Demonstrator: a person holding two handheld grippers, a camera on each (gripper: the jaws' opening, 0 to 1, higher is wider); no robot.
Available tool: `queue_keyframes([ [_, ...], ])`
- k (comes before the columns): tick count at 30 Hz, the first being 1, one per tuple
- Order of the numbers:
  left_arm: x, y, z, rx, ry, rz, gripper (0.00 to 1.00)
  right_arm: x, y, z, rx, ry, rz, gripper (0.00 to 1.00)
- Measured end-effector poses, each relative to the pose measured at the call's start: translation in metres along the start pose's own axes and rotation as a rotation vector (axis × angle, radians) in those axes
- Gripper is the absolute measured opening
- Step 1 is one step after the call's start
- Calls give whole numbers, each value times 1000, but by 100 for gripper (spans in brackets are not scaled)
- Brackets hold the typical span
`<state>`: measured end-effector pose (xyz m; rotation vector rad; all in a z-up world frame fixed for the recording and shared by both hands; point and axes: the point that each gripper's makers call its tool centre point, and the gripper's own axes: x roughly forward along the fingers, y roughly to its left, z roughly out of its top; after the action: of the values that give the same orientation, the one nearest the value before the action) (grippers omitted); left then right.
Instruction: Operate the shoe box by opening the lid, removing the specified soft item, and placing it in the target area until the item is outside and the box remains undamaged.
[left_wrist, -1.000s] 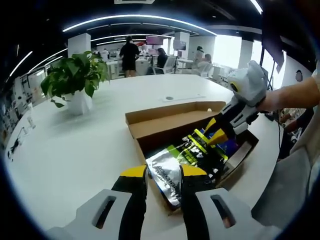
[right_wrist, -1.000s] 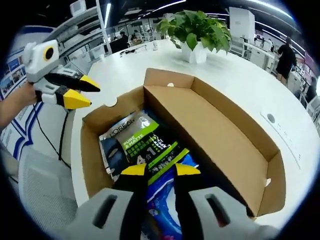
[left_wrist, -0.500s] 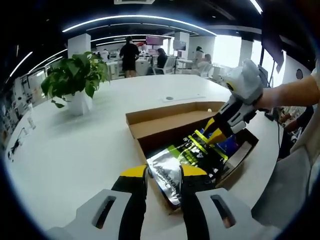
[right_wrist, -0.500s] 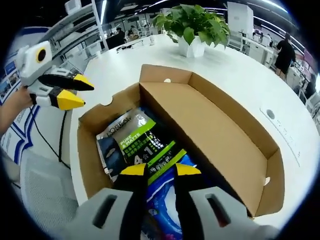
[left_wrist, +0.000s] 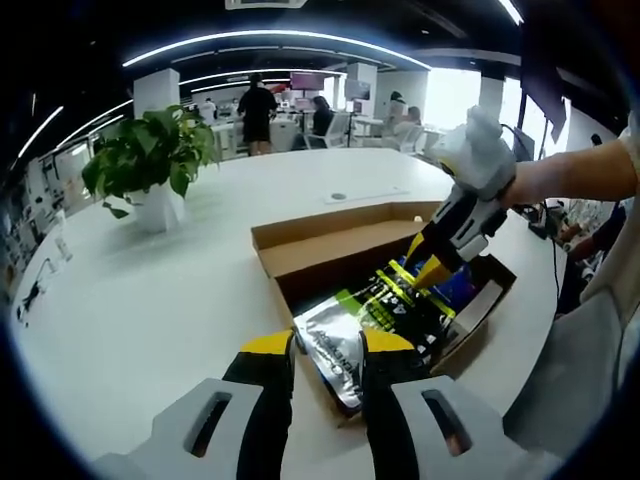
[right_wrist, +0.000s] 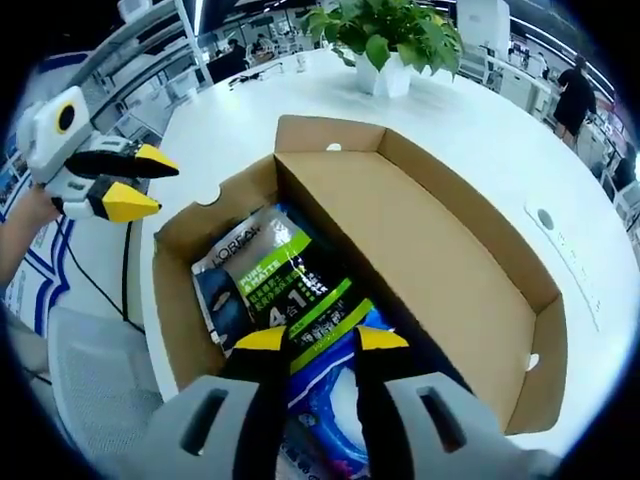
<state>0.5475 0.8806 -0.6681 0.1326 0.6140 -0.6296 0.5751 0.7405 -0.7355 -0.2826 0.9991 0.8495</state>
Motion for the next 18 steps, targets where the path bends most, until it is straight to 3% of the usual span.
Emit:
queue_keyframes([
  [18,-4,4,-4,4,6,2,23,-14,22,-9,-20,-24,40,21],
])
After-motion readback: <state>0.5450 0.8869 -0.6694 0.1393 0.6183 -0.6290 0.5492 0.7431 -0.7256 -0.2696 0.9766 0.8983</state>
